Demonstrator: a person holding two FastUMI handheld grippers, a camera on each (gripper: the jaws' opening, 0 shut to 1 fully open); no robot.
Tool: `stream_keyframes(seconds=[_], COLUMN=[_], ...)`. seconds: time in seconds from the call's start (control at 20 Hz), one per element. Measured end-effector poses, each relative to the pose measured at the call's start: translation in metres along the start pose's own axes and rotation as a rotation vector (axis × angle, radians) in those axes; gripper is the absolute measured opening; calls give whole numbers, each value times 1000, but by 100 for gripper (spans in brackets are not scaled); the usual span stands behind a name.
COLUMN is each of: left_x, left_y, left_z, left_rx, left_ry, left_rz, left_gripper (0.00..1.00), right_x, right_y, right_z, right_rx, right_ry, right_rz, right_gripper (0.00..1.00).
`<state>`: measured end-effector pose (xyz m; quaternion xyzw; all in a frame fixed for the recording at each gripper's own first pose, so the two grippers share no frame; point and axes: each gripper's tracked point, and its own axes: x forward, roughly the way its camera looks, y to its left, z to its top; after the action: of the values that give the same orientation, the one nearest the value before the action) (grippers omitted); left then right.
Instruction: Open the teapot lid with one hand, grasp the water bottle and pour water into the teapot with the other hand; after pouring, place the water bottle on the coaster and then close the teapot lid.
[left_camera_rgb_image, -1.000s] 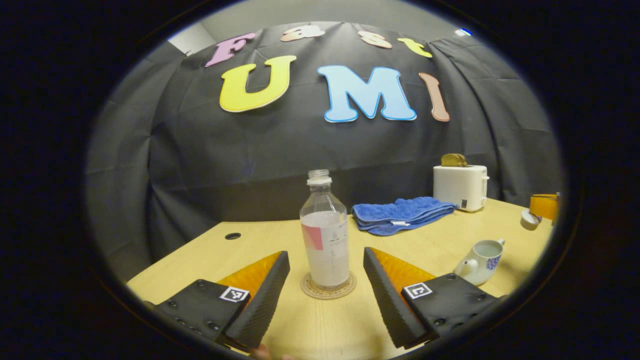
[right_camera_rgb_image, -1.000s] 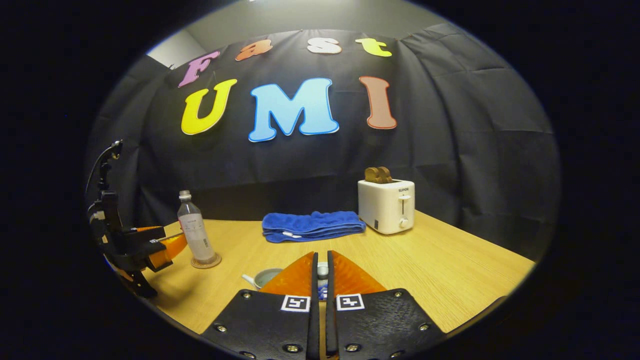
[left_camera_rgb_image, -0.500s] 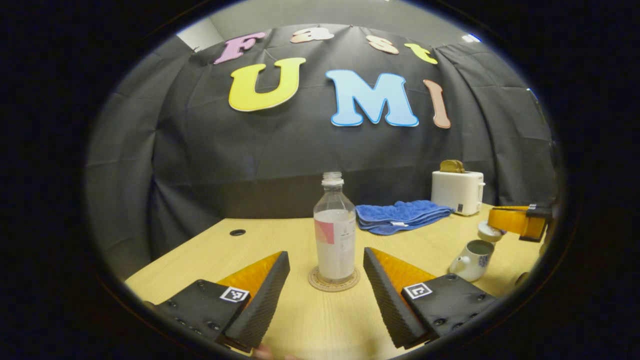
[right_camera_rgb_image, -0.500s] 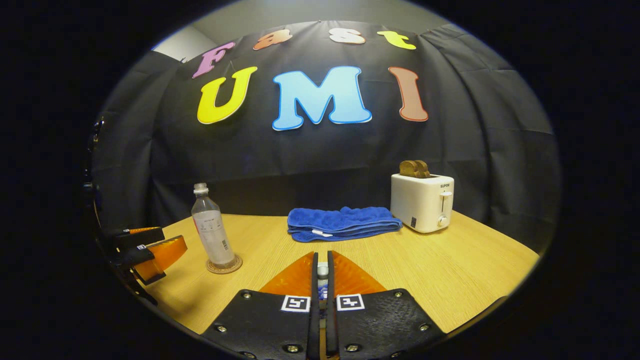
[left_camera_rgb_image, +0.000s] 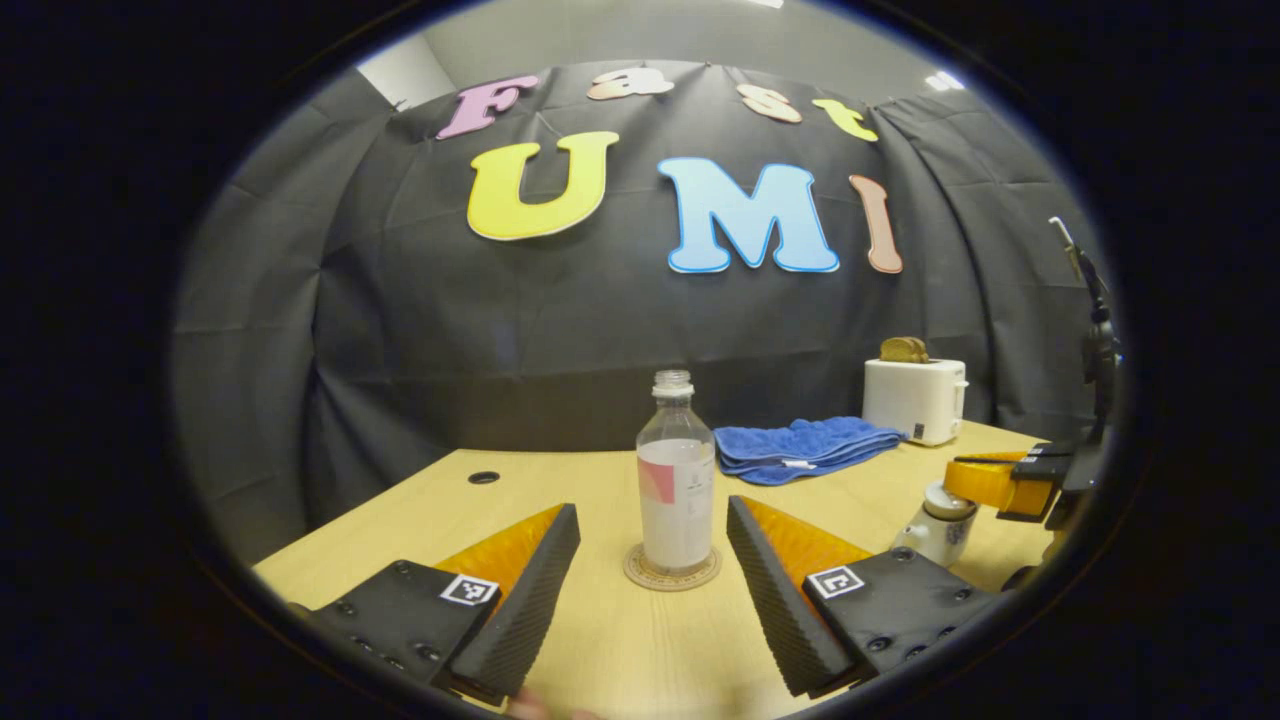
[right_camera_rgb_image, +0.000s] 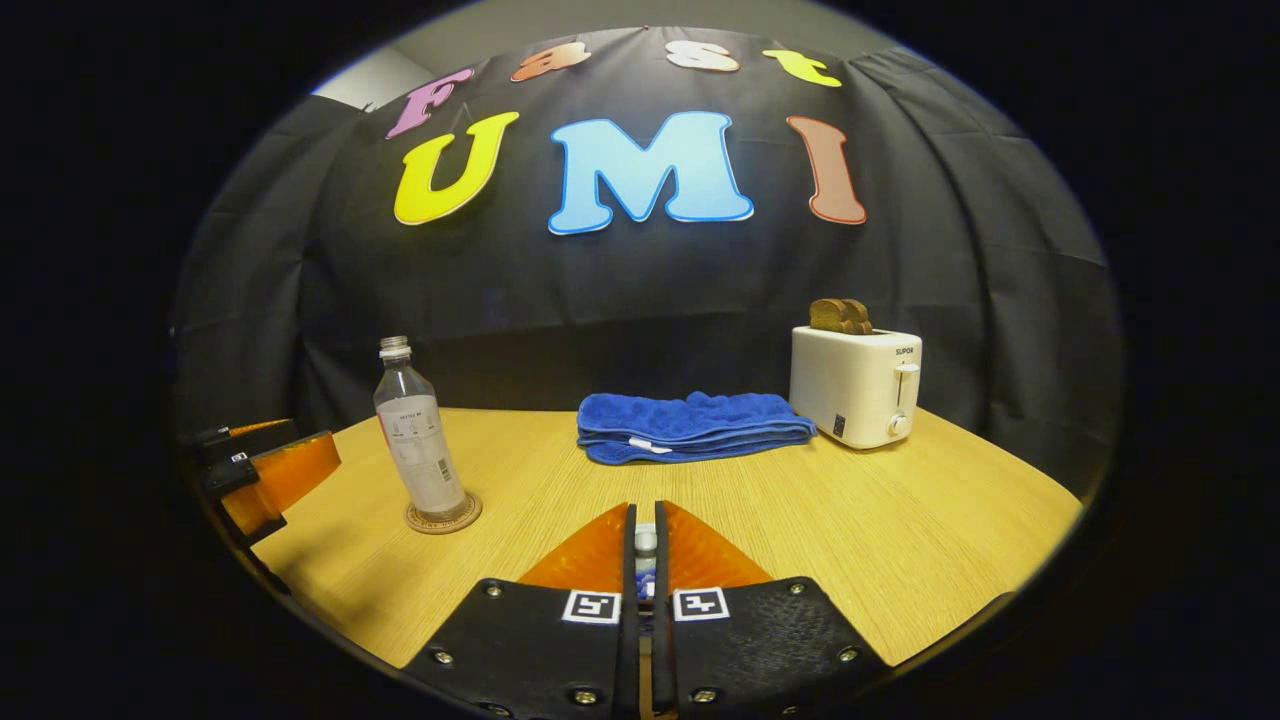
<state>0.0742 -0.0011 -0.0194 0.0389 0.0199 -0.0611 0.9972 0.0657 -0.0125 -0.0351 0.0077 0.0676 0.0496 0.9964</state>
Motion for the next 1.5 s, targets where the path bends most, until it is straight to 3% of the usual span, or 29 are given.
stream_keyframes(seconds=[0.3,0.5,1.5], left_x=[-1,-5,-92], left_y=[-1,-3,-23], left_z=[-1,1,8], left_rx=[-4,-11,-44], left_ry=[1,2,-30], left_rz=[2,-1,16], left_gripper=[100,100,100], right_x=[3,-2,-101], right_y=[1,-1,28], right_z=[-8,-1,32], right_rx=[-18,-9,23], right_ry=[17,-1,-139], right_rz=[-4,-19,9], right_gripper=[6,19,20])
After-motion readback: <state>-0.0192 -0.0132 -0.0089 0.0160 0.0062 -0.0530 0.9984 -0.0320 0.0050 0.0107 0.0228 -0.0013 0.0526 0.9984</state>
